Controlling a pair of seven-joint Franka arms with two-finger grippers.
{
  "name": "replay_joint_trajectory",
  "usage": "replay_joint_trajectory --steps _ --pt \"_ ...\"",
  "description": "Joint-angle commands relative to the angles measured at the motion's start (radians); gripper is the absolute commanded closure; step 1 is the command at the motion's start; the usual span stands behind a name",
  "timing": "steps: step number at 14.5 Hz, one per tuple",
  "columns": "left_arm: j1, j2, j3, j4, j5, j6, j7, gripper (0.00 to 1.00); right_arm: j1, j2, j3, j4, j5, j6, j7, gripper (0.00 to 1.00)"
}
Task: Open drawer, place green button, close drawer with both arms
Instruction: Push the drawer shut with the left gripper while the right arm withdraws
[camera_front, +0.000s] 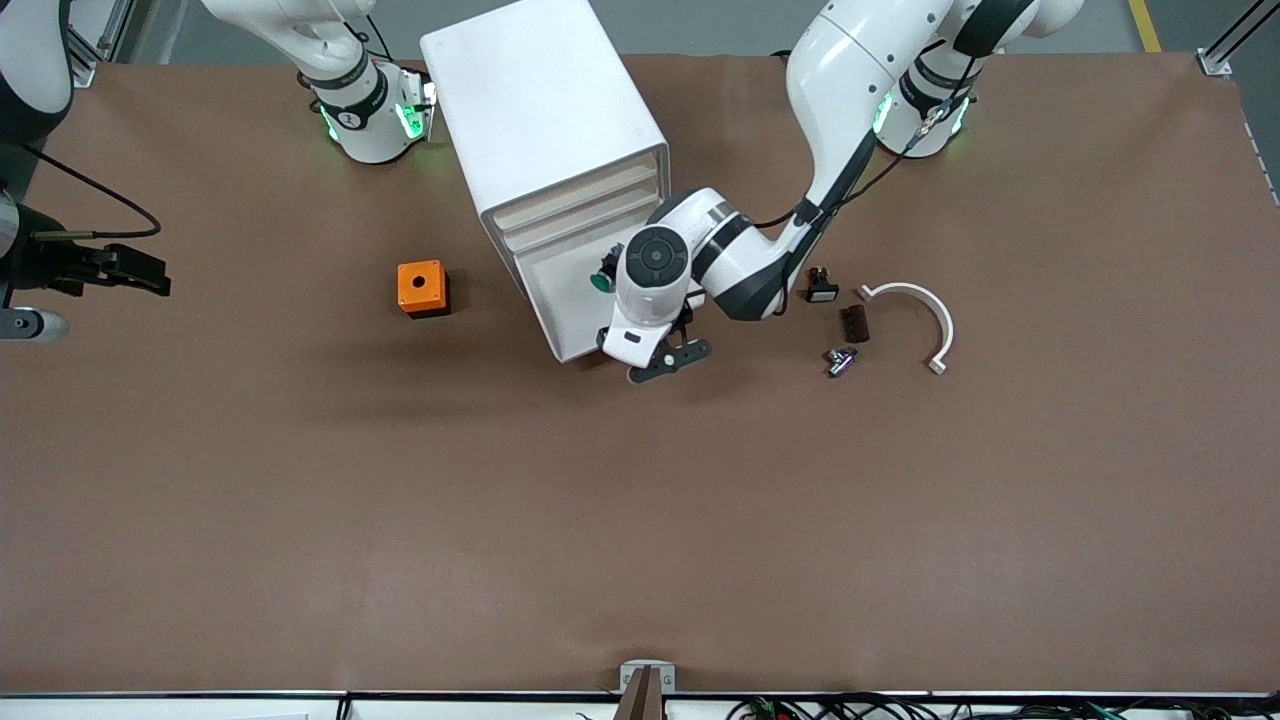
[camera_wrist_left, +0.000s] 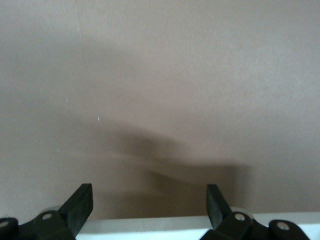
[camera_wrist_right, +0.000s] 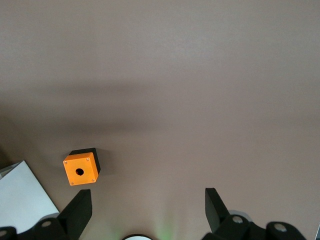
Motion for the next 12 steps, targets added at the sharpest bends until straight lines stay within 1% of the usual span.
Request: replay_joint_trajectory --steps 1,3,7,8,9,12 --pt "-0.029 0.002 -0.003 -0.008 0.005 -0.003 -0.044 0.0 -0.013 0.008 0.022 0.086 -0.021 -0.046 0.001 0.0" --pt "-0.036 0.002 -0.011 -0.008 -0.027 -0.022 -0.064 0.0 -0.019 0.008 0.022 0.125 -0.02 -0.087 0.001 0.0" --pt "-0.059 0.003 -0.023 -0.008 -0.116 -0.039 -0.09 0.0 -0.028 0.003 0.019 0.136 -0.003 -0.101 0.005 0.0" --pt "-0.068 0.003 -0.023 -0.008 -0.14 -0.04 -0.099 0.0 -0.035 -0.004 0.019 0.133 0.014 -0.104 0.008 0.0" --pt "-0.071 0.006 -0.023 -0.008 -0.16 -0.046 -0.107 0.0 -0.055 -0.009 0.017 0.133 0.069 -0.115 0.007 0.0" --pt "-0.089 0.006 -0.026 -0.008 -0.211 -0.051 -0.108 0.0 -0.072 -0.023 0.019 0.134 0.083 -0.122 0.005 0.0"
